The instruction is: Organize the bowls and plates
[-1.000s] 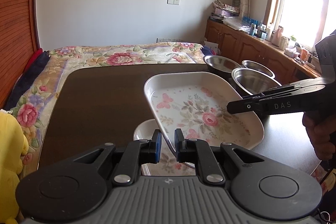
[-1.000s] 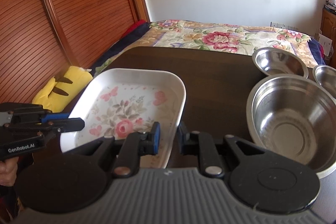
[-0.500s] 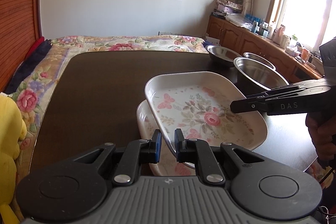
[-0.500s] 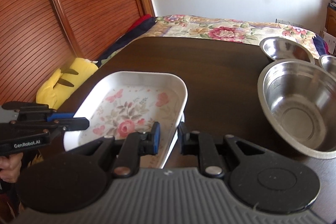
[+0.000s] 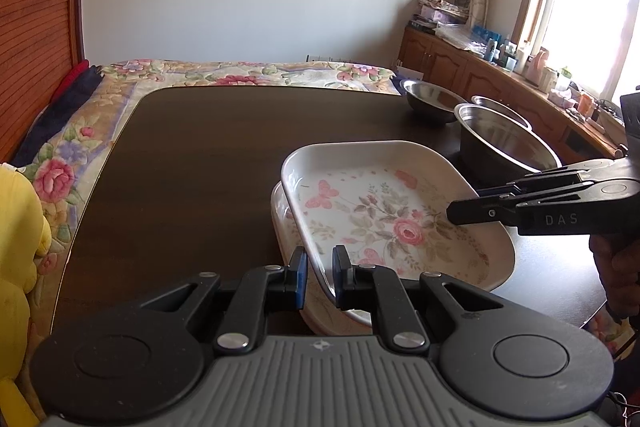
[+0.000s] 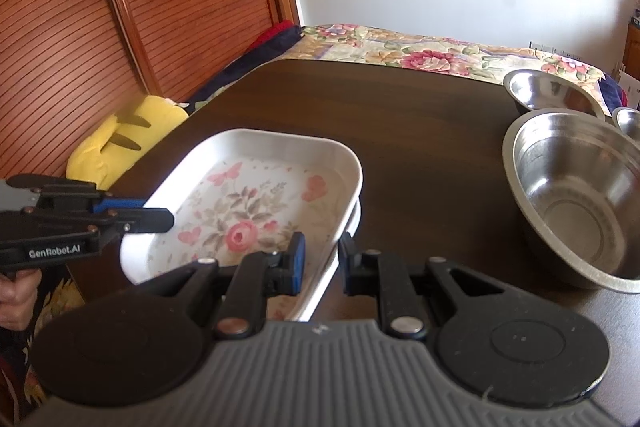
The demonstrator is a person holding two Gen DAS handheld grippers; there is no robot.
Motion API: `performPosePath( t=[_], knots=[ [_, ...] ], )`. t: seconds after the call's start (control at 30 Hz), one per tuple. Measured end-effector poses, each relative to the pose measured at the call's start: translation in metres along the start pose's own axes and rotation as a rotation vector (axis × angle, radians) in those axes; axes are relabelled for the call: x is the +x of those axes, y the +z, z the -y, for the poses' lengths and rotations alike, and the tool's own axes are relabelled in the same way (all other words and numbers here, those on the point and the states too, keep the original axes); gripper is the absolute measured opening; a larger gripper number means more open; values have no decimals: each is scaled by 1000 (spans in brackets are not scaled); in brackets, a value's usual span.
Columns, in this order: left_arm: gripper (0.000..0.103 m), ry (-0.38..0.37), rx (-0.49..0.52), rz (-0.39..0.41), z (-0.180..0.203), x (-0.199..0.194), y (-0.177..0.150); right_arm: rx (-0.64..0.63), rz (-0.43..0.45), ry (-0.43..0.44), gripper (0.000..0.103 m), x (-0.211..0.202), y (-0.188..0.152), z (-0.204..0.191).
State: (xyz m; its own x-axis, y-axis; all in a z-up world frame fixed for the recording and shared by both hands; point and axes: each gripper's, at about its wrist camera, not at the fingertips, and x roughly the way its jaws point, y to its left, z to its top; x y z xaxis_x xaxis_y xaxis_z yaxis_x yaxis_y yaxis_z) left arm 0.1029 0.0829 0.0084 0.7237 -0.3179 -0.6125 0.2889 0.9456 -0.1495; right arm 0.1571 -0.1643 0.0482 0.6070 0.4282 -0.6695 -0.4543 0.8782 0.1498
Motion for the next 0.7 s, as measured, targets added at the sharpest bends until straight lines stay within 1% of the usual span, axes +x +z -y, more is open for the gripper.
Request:
performPosePath(
  t=[0.43,0.7],
  knots=[
    [14,5,-7,-12,-2,5,2,-23,2,-9,20,1,-3,-4],
    [14,9,-20,3,-6,1,4,-30,15,-1,21,-1,-4,-3]
  ],
)
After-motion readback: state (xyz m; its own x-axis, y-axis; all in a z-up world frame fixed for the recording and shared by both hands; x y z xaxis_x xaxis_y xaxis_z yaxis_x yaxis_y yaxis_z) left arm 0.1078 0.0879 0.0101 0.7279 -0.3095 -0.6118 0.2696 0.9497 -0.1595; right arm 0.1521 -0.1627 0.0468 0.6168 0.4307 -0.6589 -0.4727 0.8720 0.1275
